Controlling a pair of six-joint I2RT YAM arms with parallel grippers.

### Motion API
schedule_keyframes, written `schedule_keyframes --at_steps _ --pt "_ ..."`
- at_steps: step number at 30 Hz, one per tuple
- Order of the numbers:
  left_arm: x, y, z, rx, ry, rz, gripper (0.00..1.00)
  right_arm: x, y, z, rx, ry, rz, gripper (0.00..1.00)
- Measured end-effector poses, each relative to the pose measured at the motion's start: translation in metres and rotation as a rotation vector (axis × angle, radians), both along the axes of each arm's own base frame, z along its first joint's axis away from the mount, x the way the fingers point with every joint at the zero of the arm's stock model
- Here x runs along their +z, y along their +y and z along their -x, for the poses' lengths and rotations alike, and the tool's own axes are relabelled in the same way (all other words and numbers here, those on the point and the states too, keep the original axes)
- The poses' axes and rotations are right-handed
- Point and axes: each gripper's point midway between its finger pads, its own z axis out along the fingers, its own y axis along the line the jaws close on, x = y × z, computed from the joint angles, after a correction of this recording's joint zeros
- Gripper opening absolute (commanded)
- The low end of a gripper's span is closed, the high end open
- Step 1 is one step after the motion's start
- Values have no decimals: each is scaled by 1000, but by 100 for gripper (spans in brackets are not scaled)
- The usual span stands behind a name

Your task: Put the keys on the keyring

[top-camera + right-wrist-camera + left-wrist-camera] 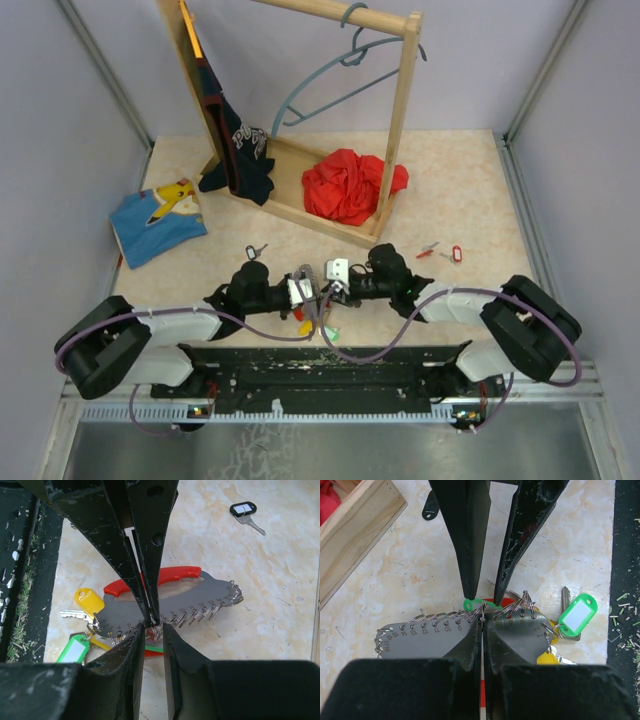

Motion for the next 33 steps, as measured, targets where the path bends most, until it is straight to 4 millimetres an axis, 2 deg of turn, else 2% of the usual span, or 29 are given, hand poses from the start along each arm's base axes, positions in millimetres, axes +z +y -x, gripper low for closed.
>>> schedule_keyframes --at_steps 15,18,20,23,27,33 --pt "0 -1 2 -11 4 3 0 -9 7 -1 35 22 17 17" --pt "0 -1 2 -13 5 4 0 -10 8 -2 36 19 21 11" --pt "0 -1 2 -13 5 4 0 -10 7 -2 37 18 22 2" --pt "0 -1 2 -11 5 4 1 -10 7 -2 38 18 23 0" --pt "1 -1 0 1 4 6 11 -9 8 -2 36 17 18 0" --pt "7 1 -2 36 -8 46 19 -4 10 -4 15 16 -20 0"
